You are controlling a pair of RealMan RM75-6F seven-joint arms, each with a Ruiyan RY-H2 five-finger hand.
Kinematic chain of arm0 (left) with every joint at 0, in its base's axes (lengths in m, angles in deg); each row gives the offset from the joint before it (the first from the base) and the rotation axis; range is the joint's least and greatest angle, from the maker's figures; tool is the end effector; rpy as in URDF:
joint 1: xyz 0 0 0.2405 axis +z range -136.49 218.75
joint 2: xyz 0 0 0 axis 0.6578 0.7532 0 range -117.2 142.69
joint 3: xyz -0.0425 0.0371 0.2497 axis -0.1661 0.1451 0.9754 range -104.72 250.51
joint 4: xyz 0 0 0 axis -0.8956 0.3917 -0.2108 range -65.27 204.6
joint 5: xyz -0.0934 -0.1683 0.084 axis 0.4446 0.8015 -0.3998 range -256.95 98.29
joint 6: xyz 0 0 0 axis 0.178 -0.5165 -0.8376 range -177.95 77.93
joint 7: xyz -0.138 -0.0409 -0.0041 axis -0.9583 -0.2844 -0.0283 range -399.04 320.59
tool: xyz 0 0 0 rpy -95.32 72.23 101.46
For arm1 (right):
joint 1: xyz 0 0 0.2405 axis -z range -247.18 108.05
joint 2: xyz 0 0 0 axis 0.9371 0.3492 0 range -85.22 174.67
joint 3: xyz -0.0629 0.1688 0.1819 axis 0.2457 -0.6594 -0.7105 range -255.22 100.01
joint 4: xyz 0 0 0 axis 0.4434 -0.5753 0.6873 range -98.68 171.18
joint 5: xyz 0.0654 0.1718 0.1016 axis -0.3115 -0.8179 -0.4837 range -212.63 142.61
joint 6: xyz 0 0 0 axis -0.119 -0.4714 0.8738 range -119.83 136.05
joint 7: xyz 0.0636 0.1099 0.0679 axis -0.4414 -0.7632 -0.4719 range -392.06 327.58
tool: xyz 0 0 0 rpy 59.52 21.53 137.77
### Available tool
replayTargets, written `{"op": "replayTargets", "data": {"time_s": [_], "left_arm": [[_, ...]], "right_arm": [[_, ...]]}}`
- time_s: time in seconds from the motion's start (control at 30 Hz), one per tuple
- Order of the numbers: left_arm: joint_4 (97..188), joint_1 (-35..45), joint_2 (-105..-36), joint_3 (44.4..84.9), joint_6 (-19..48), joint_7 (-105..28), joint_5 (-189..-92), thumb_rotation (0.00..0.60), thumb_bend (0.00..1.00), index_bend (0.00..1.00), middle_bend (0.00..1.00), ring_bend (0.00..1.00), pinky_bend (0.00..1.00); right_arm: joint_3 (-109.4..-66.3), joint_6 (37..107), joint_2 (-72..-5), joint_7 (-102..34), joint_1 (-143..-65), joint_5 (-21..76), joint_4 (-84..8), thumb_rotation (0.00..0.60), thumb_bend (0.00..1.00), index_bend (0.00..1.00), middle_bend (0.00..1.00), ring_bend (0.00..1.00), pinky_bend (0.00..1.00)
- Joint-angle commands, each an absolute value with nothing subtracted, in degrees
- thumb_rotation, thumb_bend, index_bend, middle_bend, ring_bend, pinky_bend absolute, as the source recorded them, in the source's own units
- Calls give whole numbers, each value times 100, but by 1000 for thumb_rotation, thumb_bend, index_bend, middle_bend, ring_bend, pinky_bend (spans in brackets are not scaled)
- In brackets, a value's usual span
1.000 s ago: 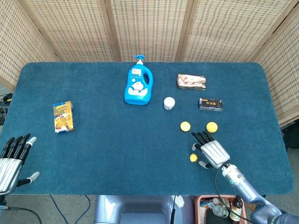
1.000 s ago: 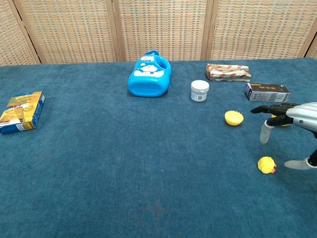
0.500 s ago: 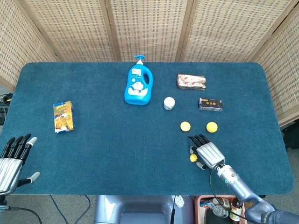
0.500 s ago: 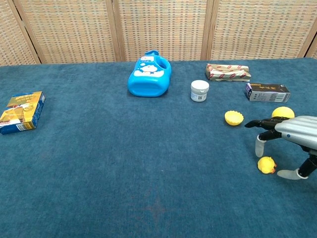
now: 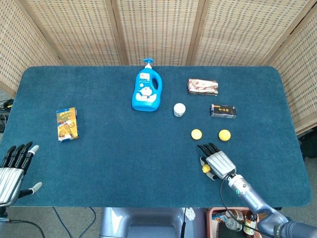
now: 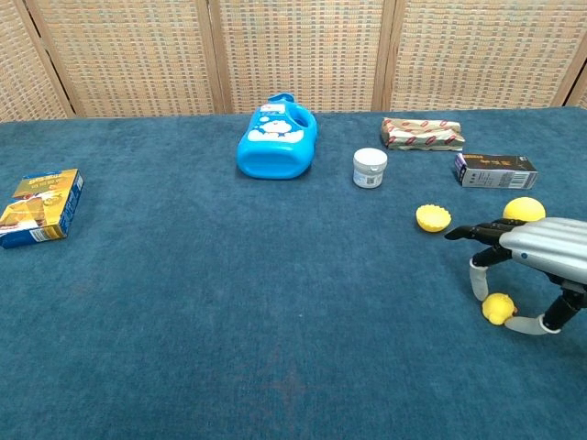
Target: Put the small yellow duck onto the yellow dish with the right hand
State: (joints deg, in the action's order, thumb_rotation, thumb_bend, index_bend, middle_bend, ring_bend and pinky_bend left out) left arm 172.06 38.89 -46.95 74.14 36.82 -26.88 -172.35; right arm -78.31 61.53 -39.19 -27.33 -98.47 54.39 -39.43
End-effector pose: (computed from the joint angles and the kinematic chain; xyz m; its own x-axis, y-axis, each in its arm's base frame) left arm -0.2767 0.1499 0.1574 0.5074 0.0446 0.8606 0.8596 -0.0970 -0.5017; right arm -0.2564 -0.2777 -0.0078 0.5929 -0.3412 0.7294 -0.7791 -0.4722 0.4125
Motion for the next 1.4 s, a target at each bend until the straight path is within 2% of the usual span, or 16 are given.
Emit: {"op": "replayTargets", "data": {"time_s": [0.03, 0.4, 0.57, 0.73, 0.9, 1.03, 1.4], "left_arm": [[17201, 3886, -4696, 7409, 3673, -2691, -17215, 600, 0, 0, 0, 0, 0], [17189, 3857, -4720, 7403, 3608, -2642, -17154, 600, 0, 0, 0, 0, 0], [17201, 3830, -4725, 7373, 3560, -2630, -17076, 600, 0, 0, 0, 0, 0], [17227, 3773, -4724, 7321, 3462, -2620, -16943, 600, 0, 0, 0, 0, 0], [17253, 3721, -4727, 7235, 3392, -2579, -16758, 600, 0, 0, 0, 0, 0], [17264, 3655, -4740, 7171, 3278, -2544, -16585, 600, 0, 0, 0, 0, 0], [17249, 3578, -4765, 7083, 3188, -2467, -16339, 600, 0, 0, 0, 0, 0]], "right_arm": [[-7824, 6177, -3938, -2769, -9861, 5431, -3895, 600, 302, 497, 0, 0, 1], [-7918, 6430, -3776, -2953, -9945, 5495, -4029, 600, 302, 514, 0, 0, 8], [-8333, 6443, -3512, -2890, -10163, 5263, -4318, 600, 311, 514, 0, 0, 10], [-8922, 5950, -3422, -2409, -10577, 4457, -4302, 600, 313, 514, 0, 0, 10], [-9159, 5502, -3597, -1865, -10912, 3725, -4016, 600, 313, 514, 0, 0, 10], [-9202, 5228, -3870, -1558, -11145, 3265, -3675, 600, 314, 514, 0, 0, 10], [-9074, 4982, -4404, -1174, -11525, 2952, -3034, 600, 314, 514, 0, 0, 10]]}}
